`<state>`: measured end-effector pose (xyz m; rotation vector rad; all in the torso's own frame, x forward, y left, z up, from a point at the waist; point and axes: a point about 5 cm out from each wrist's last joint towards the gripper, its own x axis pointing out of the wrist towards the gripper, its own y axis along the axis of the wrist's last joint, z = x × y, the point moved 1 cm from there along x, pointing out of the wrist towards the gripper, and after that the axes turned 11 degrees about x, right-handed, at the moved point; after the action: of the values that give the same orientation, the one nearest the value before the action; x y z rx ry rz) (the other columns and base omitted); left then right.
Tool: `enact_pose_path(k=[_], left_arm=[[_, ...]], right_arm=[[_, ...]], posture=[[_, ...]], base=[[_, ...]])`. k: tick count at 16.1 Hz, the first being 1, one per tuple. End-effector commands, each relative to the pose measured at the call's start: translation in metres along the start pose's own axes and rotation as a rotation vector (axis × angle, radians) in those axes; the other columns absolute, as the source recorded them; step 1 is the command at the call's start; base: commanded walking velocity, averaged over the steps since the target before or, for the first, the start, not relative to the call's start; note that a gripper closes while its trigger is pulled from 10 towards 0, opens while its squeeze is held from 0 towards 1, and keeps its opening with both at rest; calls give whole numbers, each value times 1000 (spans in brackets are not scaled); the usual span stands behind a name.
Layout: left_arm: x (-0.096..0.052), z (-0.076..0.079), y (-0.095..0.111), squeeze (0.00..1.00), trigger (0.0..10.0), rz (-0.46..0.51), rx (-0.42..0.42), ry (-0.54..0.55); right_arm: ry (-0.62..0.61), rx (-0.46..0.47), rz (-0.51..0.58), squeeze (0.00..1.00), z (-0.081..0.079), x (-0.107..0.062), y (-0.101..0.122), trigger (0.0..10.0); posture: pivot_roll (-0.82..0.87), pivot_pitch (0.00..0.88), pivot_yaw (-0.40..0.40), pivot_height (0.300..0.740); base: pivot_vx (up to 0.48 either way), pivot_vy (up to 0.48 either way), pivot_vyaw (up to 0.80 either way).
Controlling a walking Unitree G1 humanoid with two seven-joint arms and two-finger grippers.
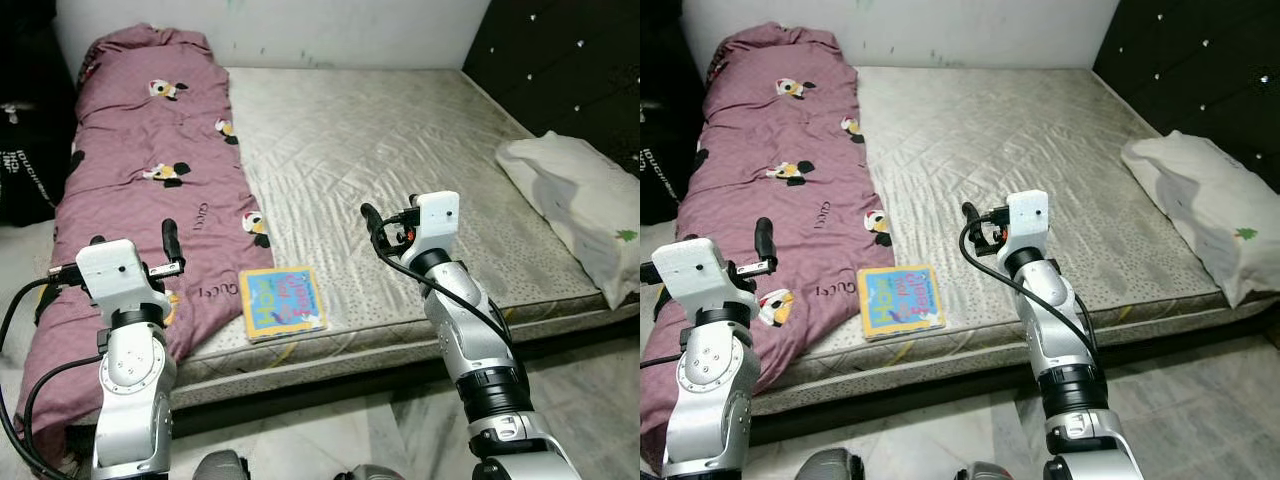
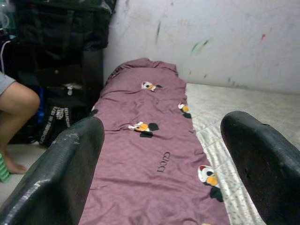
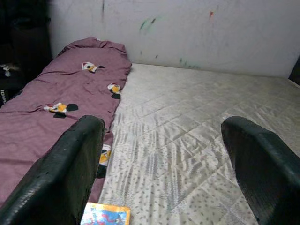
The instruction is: Clean up the room
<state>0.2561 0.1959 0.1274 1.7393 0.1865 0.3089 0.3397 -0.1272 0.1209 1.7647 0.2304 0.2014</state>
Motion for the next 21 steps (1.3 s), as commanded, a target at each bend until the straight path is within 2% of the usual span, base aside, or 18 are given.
enact_pose_path(k=[1, 15, 19, 21], left_arm=[[-1, 3, 4, 0, 10000, 21, -6, -22], [-2, 3, 4, 0, 10000, 17, -8, -26], [-2, 4, 0, 0, 10000, -18, -11, -6], [-2, 5, 0, 0, 10000, -17, -14, -16]], right_arm=[[-21, -6, 10, 0, 6, 0, 4, 10000], [-15, -13, 14, 0, 5, 0, 3, 10000], [-11, -12, 14, 0, 4, -1, 2, 10000], [-11, -12, 13, 0, 4, -1, 2, 10000]], posture=[[44, 0, -88, 740], [48, 0, -88, 740], [51, 0, -87, 740], [51, 0, -87, 740]], base=[[300, 0, 0], [298, 0, 0], [0, 0, 0], [0, 480, 0]])
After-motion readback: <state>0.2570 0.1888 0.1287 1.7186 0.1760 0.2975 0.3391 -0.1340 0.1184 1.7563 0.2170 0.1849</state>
